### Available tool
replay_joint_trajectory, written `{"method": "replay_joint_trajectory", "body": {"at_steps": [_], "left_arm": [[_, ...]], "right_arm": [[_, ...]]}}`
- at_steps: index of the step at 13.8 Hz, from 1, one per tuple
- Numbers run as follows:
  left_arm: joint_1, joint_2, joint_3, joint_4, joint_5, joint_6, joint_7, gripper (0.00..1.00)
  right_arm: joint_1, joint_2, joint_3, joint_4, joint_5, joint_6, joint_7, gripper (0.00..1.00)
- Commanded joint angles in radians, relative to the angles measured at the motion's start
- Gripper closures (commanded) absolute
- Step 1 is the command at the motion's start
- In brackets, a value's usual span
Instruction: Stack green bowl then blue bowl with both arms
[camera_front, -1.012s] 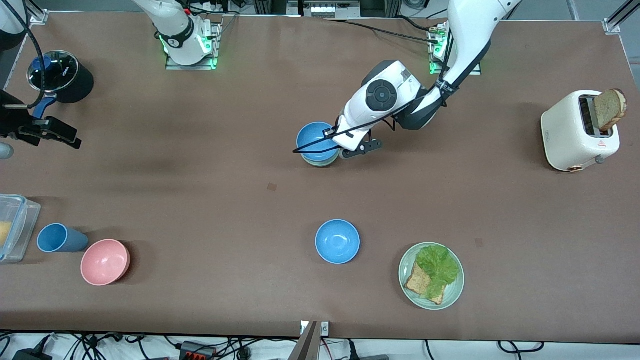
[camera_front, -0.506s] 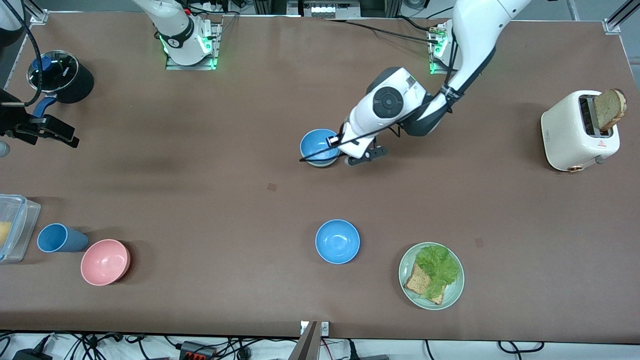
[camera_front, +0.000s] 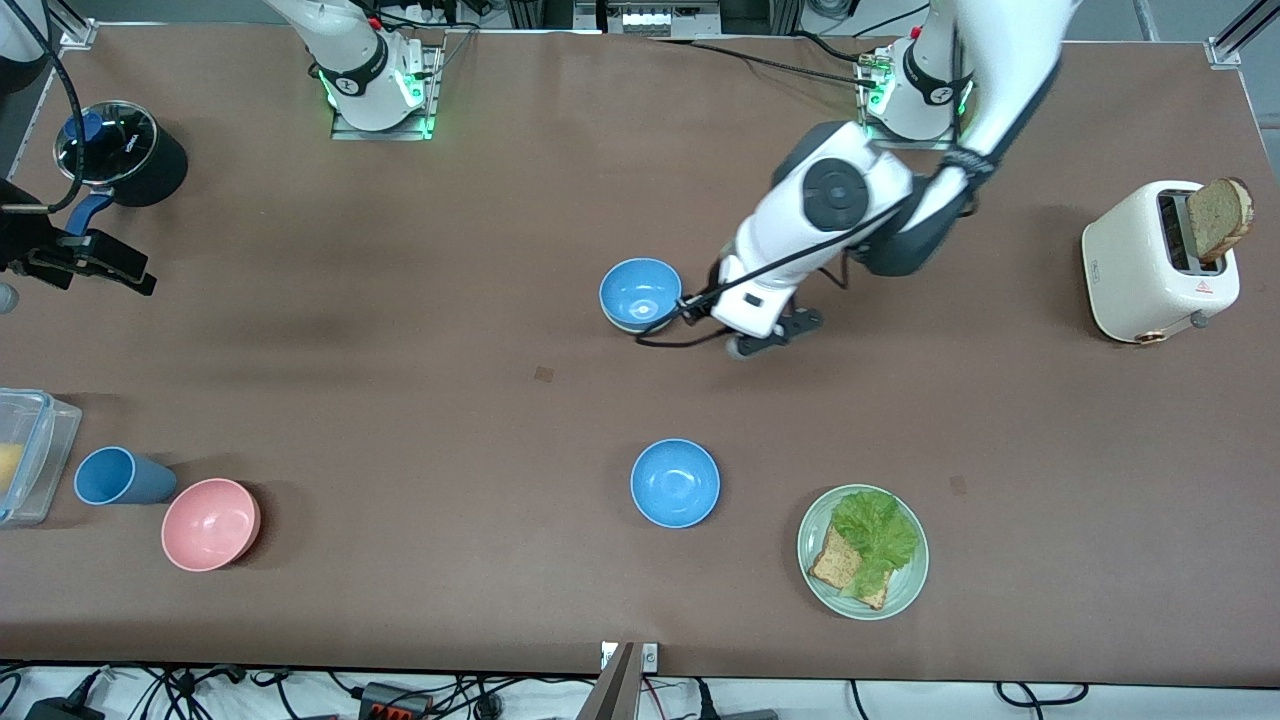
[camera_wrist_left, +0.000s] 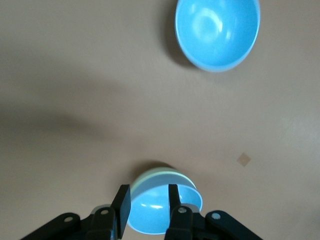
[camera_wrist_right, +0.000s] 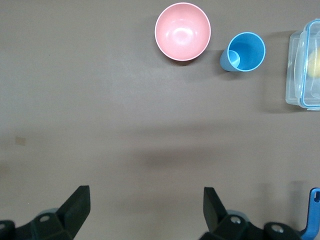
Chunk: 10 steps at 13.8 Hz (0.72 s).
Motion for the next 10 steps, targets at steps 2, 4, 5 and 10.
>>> {"method": "replay_joint_trajectory", "body": {"at_steps": [2,4,5,10], "left_arm": [[0.125,0.008,-0.001,0.195,0.014,-0.249,0.332,0.54],[0.217,0.009,0.001,0.245,0.014,-0.325,0.543,0.53],[0.257,0.009,0.001,0.259,0.014,-0.352,0.635,0.52],[0.371,0.014,0.004,0.294,0.118,-0.428,0.950,0.35]], "right_arm": [[-0.009,-0.025,0.008,-0.015,-0.015,-0.010,-0.029,0.00],[-0.009,-0.025,0.008,-0.015,-0.013,-0.007,-0.025,0.00],[-0.009,-0.025,0.008,-0.015,-0.013,-0.006,-0.025,0.00],[-0.007,-0.025,0.009,-0.019,-0.013,0.003,-0.025,0.00]]}}
